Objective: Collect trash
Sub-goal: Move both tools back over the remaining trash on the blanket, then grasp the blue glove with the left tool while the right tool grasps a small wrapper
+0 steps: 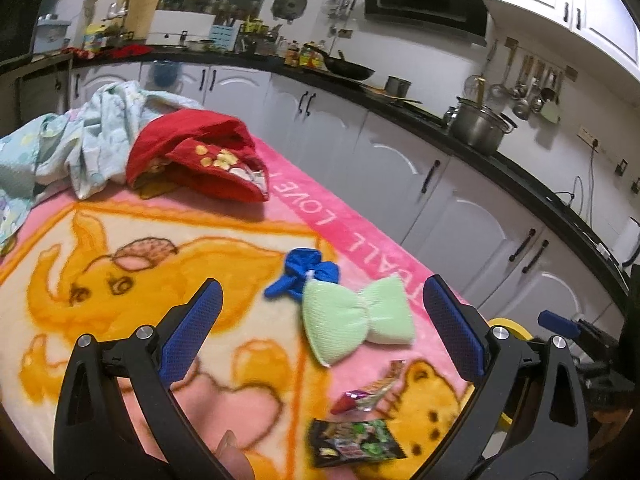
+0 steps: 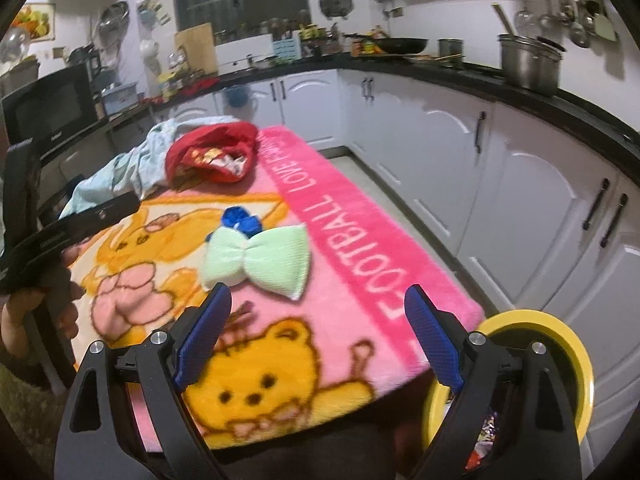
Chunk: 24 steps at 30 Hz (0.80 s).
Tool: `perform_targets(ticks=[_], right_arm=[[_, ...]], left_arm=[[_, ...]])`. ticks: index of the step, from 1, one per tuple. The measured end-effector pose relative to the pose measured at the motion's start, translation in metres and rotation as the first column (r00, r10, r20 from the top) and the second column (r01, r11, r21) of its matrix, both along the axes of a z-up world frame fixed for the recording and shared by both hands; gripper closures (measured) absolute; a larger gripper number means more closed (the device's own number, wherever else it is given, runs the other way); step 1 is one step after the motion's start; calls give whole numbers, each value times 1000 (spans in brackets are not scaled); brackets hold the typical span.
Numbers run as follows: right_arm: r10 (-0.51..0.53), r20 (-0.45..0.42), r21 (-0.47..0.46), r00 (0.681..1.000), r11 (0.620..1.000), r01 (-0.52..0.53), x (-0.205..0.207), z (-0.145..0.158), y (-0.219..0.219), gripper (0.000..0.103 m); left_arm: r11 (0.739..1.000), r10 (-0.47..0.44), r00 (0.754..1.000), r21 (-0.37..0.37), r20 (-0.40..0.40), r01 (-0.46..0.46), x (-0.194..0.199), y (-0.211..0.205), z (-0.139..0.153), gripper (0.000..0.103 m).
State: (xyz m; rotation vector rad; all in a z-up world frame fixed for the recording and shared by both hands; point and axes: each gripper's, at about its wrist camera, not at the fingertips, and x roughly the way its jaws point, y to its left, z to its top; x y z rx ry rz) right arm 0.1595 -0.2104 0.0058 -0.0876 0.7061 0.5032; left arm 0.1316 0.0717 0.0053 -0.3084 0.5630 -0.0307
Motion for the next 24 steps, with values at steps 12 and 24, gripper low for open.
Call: perform_targets(ticks=[12,24], right_arm=[[65,-89,-25,994,997,-67,13,-29,52,18],[69,-185,-38,980,996,-77,27,-61,78,28]], left_arm=[[998,32,995,-45,-96,-36,32,38,-28,20],[992,-66,983,-119,-171,46,94,41,-53,32]])
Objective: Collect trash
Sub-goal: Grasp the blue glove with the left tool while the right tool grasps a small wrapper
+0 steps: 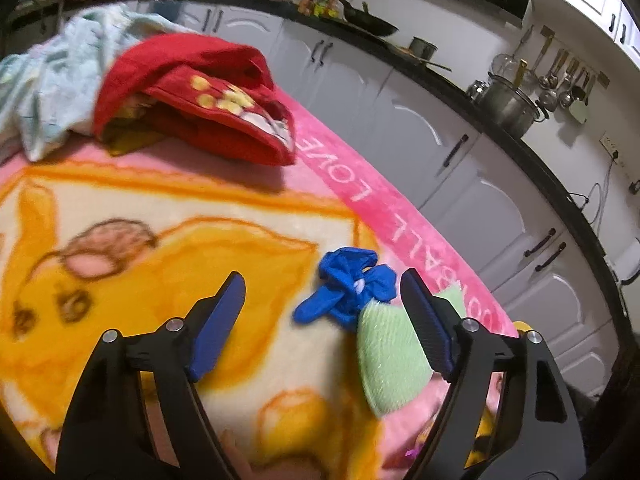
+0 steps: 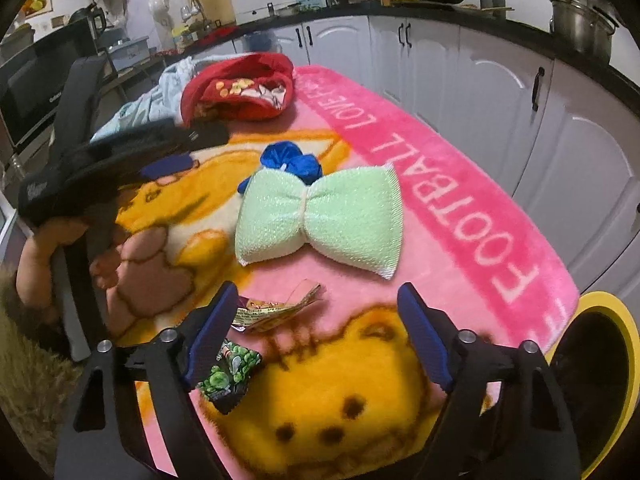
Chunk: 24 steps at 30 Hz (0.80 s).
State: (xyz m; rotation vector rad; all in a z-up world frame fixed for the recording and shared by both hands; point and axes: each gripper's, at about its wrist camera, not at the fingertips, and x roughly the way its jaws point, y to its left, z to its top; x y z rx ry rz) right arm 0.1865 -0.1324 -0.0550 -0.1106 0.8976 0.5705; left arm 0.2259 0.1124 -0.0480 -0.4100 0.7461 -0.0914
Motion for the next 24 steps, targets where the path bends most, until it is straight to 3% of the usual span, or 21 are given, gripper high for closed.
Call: perform_targets(ticks=[7,9,13,15,17,24], right_arm=[[-4,-77,9,997,1000,5,11,-18,8,44],[-1,-99,19,995,1000,3,13,-21,11,55],[14,-117,20,993,1000,-12,13,-28,16,75],[20,-115,11,993,1000,-19,13,-30,17,90],[15,-108,16,994,1000,-13,14,-30,14,92],[5,-60,32,998,999,-3,14,-20,9,94]], left_arm=[[996,-56,996,-69,-75,51,39,-7,-24,45],[994,-64,994,-91,-90,55,45,-7,-28,48],[991,-87,991,-114,-100,76,53,-9,-33,70],[990,-106,989,-109,-104,94,54,-12,-36,81],[990,-111,988,-98,-108,101,55,-15,-38,91],[993,-78,994,-93,-79,71,45,-6,-34,99]])
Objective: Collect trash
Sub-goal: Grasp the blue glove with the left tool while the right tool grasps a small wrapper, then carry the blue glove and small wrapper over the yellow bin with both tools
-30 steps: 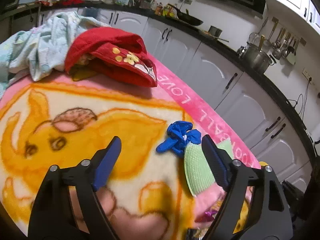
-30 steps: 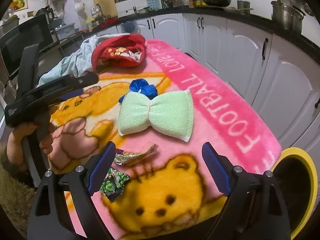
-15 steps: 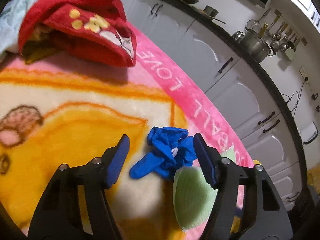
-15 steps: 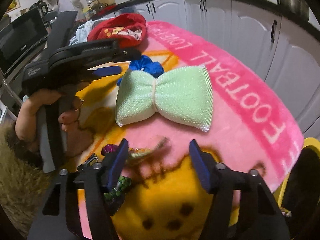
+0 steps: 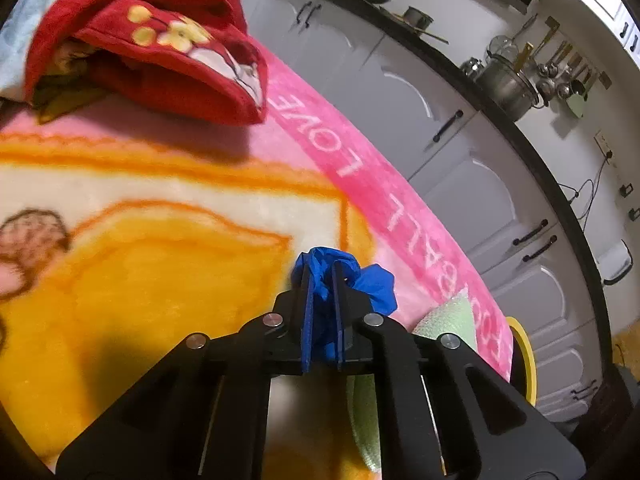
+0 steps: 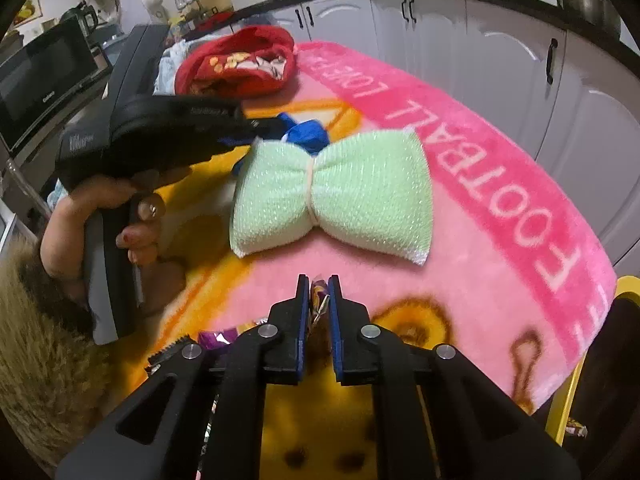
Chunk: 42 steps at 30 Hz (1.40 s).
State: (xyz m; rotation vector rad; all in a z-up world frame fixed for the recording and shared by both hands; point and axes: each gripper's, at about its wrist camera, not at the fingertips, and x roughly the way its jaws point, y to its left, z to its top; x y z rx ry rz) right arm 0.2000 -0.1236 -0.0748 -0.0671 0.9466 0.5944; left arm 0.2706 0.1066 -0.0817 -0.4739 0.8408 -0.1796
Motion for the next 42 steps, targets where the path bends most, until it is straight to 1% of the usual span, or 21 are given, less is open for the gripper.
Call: perform_targets(ticks=[4,8,12,19,24,30,35,42], right_arm=[[-3,39,13,999,1000,2,-3,10,-4,94],[-15,81,30,997,999,12,-4,21,-8,94],[-25,123,53,992,998,18,-5,34,-14,95],[-38,170,79,985,997,25,-8,53,-25,95],[-41,201,88,979,996,24,-13,64,-33,95],[-28,238,84,971,996,8,-20,77,-41,95],[-42,266,90,963,996,19,-25,88,-56,95],[-84,296,102,952,993,56,-29,99,-82,95]], left_arm=[[999,36,999,15,30,-37,-12,8,9,101],[995,66,996,66,63,-70,-26,15,22,101],[991,85,992,97,94,-94,-40,18,35,101],[983,102,984,138,143,-122,-65,18,57,101],[979,102,979,160,176,-131,-84,12,70,101],[979,94,971,159,219,-130,-103,1,86,101],[982,66,966,153,248,-107,-115,-15,97,101],[985,25,961,156,275,-70,-121,-41,107,101]])
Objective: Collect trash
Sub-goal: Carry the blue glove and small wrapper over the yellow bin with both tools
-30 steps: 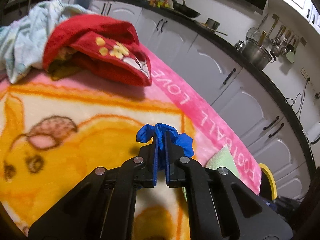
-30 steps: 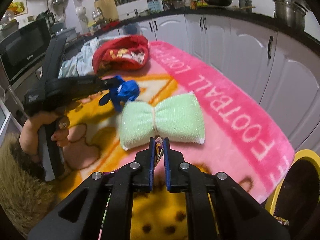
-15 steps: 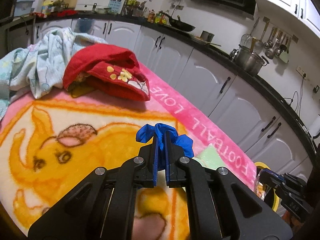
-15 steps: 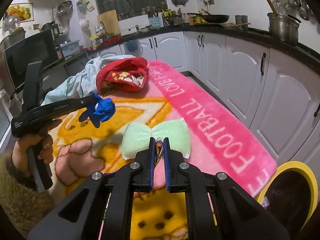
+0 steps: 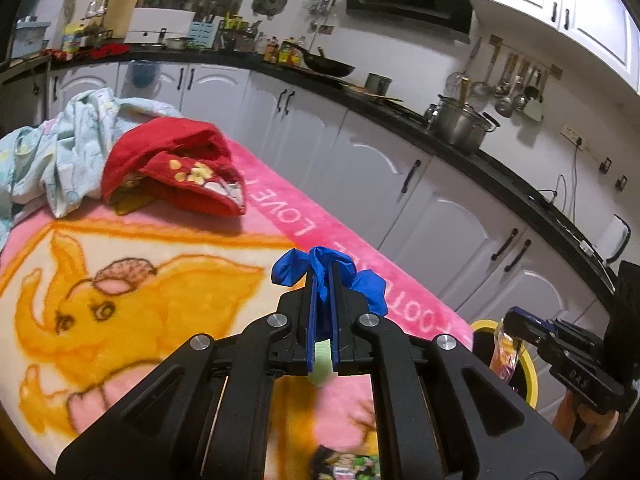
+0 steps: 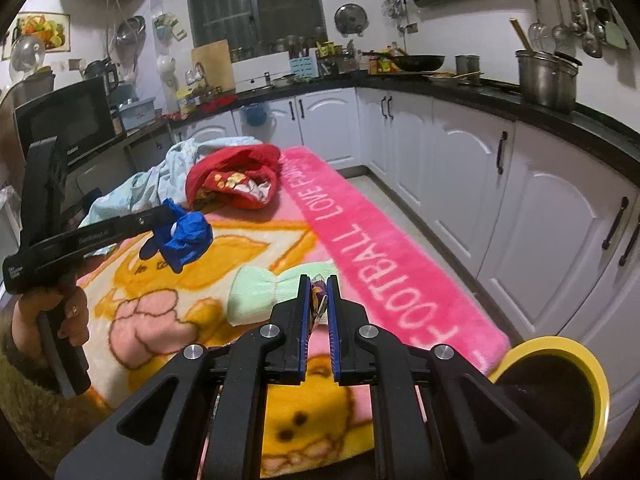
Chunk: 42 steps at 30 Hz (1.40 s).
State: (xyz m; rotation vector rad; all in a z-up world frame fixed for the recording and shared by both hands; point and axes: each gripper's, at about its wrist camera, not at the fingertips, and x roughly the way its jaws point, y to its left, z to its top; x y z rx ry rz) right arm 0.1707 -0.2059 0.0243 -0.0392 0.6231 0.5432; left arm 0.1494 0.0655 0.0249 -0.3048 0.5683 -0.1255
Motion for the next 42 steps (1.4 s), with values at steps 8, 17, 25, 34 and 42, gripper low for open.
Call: perform_targets(ticks=[8,17,25,34,42], right_arm=[[-52,27,13,998,999,52,-7,12,-30,95],[-112,41,26,993,993,111,-15,18,-61,95],[-166,47,43,985,986,164,-20,21,-90,95],[-212,54,63,976,976,209,-25,22,-117,95],[-260,54,83,964,963,255,-25,23,-141,95]], left_arm=[[999,-48,999,1,24,48,-5,-25,9,101],[993,-115,993,7,37,115,-8,-59,13,101],[985,-172,984,18,40,172,-7,-91,13,101],[974,-226,974,31,36,225,-8,-120,13,101],[961,-274,961,47,31,272,-7,-146,12,101]])
